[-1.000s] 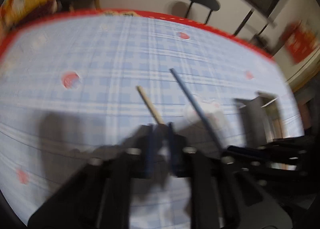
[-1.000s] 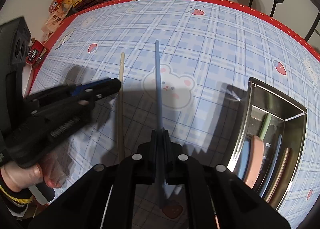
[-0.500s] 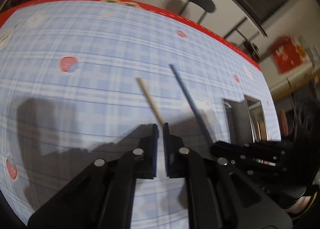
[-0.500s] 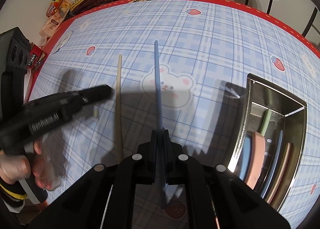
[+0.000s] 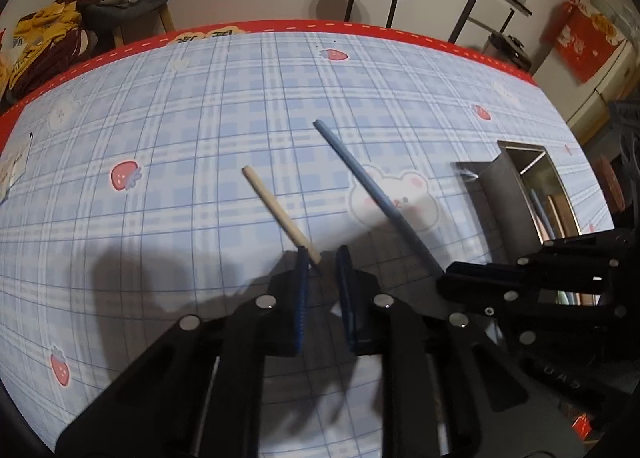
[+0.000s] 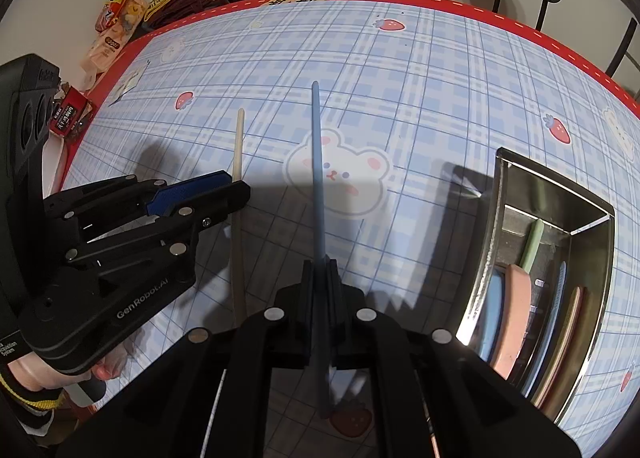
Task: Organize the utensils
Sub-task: 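Grasp the beige chopstick with the left tool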
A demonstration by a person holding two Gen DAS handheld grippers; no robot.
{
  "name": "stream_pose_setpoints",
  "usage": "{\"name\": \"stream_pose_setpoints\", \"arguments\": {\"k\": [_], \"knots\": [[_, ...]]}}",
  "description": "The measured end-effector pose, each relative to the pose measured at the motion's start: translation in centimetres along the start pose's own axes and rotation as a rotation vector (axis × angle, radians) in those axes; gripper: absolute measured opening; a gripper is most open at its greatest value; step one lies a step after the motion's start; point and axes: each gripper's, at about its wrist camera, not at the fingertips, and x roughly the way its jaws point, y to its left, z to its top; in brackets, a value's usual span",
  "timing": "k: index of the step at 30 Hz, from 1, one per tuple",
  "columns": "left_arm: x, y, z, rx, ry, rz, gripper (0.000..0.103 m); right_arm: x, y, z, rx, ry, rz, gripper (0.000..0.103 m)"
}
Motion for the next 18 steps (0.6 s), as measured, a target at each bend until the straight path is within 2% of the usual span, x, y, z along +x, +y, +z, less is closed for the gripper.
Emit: {"name": "stream_pose_setpoints", "arguments": {"k": [6,8,10,12,16,18], "knots": [[0.3,-0.4,0.6,-0.015,0.011,0.016,0.020,0.0,0.0,0.0,0.004,-0.005,0.000,0.007],[0.4,-0.6,0.7,0.007,0.005,0.031,0.017,0.0,0.0,0.0,0.004,-0.005,0.000,0.007],[0.4,-0.4,0.5,0.020,-0.002,0.010,0.014,0.0,0.0,0.0,0.004,-0.004,0.000,0.007],[0.3,0.6,0.4,0.008,-0.002,-0.012,0.012,0.0,0.1,0.0,0.005,-0.004,0.001,0.007],[-0.2,3.3,0.3,0.012,-0.002,0.020,0.010,0.0,0.0,0.0,0.014,-0.007,-0.001,0.007],[-0.5,4.8,0.1,-0.040,0.006,-0.032,0.010,0.0,0.0,-0.1,0.021,-0.010,-0.002,0.007]]}}
